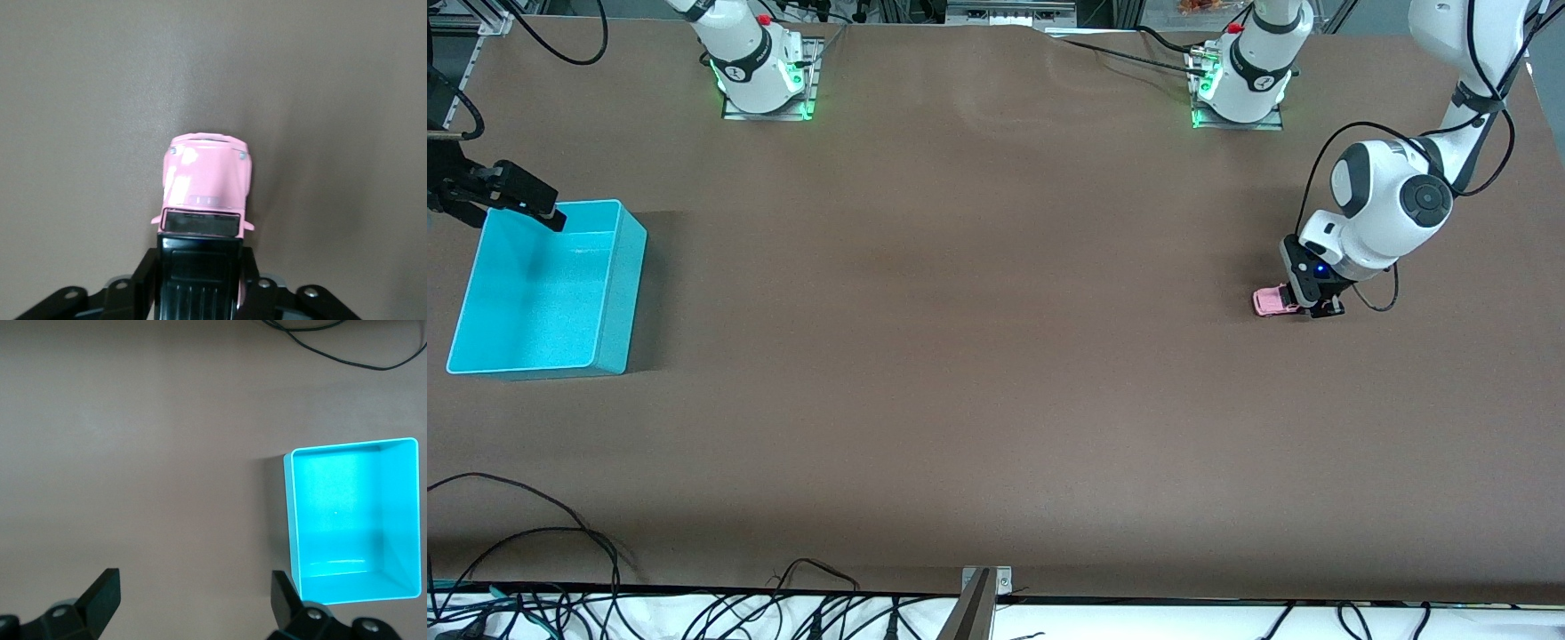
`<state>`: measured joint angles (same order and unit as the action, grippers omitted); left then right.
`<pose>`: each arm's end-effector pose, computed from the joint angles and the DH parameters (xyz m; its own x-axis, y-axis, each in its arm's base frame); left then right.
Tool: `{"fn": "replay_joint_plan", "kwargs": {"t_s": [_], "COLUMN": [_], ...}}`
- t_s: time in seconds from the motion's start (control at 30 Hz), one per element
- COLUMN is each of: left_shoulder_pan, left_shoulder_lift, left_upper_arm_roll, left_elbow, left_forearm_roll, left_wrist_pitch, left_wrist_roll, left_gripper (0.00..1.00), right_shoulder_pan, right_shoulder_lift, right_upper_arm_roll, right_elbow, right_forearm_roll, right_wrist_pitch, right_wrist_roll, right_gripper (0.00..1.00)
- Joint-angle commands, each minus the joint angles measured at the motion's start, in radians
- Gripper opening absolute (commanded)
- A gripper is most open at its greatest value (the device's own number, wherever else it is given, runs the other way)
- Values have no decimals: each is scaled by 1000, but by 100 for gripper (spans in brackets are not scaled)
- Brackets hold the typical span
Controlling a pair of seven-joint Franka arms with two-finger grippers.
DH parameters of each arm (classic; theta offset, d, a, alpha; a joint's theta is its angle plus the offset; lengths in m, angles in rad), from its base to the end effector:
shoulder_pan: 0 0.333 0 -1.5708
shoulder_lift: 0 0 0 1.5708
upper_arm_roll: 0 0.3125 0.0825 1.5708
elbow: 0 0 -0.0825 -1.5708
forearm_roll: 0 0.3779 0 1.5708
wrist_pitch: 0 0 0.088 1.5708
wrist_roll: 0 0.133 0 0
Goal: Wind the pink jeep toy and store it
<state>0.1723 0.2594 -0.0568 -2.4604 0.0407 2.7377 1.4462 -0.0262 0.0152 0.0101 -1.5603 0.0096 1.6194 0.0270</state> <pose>0.4774 0.0528 0.1717 0.2034 -0.9791 0.0002 -0.9789 -0.2034 -0.0187 0.5592 -0.0078 0.5959 0.9981 -0.0435 0.0436 -0.0431 -0.9990 -0.0109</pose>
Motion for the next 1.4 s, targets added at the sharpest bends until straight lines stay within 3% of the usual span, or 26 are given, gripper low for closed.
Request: {"fn": "replay_joint_plan", "kwargs": {"t_s": [0.0,0.13,0.4,1.37], "left_shoulder_pan": [-2,-2,-16,-13], "left_shoulder_lift": [6,1,-6,27], "left_upper_arm_roll": [0,0,0,8], "left_elbow": [-2,1,9,11], "left_forearm_roll": [-1,-2,-1,-13], "left_wrist_pitch": [0,-4,-4,0], "left_wrist_roll": [58,128,177,178], "left_gripper": [38,26,13,0], "right_shoulder_pan": [-3,-3,-3,-3], "right_shoulder_lift": [9,9,9,9], "right_upper_arm_roll": [-1,-1,-1,-1], "right_elbow": [26,26,26,26], "right_forearm_roll": [10,10,10,10], "right_wrist_pitch": [-7,-7,-7,-7], "right_wrist_roll": [-10,-10,-12,-12], "right_gripper": [100,100,100,100]}}
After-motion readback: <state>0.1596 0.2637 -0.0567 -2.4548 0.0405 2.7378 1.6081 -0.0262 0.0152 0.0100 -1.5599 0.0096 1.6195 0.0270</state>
